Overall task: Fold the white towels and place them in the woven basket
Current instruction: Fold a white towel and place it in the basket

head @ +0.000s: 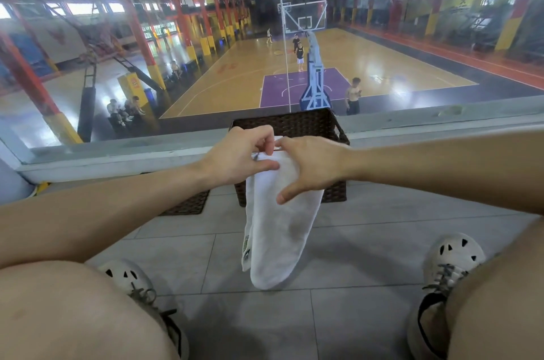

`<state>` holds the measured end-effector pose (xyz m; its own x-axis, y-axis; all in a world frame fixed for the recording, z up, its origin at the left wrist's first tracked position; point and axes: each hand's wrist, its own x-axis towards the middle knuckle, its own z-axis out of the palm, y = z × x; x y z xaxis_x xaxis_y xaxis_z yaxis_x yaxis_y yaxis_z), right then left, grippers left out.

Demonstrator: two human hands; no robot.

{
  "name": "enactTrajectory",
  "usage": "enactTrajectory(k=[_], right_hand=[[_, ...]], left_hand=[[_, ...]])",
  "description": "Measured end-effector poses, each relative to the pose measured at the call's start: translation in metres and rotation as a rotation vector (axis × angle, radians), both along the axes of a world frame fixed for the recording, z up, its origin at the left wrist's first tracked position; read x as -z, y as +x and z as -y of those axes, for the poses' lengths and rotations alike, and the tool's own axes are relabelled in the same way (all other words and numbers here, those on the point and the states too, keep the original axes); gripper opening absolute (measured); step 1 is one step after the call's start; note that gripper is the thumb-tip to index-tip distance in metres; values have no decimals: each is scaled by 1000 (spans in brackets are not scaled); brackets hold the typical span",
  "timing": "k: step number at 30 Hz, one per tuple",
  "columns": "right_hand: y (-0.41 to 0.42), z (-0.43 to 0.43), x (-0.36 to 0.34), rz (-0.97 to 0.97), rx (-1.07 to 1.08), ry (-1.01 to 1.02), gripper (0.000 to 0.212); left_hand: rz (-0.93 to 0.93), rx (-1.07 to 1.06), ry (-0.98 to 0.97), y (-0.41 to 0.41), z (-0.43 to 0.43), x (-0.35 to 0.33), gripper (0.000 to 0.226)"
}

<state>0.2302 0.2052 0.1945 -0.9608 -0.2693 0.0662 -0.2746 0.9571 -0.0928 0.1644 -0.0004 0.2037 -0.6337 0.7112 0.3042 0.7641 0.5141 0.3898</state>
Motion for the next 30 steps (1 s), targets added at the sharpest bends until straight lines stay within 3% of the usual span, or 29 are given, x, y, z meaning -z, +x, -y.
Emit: enactTrajectory(k=[4, 6, 8, 11, 15, 22, 26, 30], right_hand=[[0, 3, 5, -30, -1, -54, 42], [3, 5, -4, -54, -2, -110, 24], [4, 8, -13, -80, -14, -100, 32], [3, 8, -26, -110, -47, -42, 34], [-1, 10, -41, -136, -94, -78, 26], [-35, 7, -45, -74, -32, -260, 27], [-66, -26, 1, 34, 179, -487, 27], [-84, -61, 96, 196, 466, -727, 32]], left_hand=[[-25, 68, -37, 7, -3, -2, 40], [7, 47, 15, 7, 1, -2, 52], [131, -27, 67, 2, 10, -1, 72], [462, -31, 148, -5, 27, 10, 92], [657, 57, 10, -3, 42, 31, 56], [750, -106, -110, -32, 55, 104, 51], [803, -130, -288, -55, 92, 131, 20], [853, -213, -224, -81, 123, 129, 34]])
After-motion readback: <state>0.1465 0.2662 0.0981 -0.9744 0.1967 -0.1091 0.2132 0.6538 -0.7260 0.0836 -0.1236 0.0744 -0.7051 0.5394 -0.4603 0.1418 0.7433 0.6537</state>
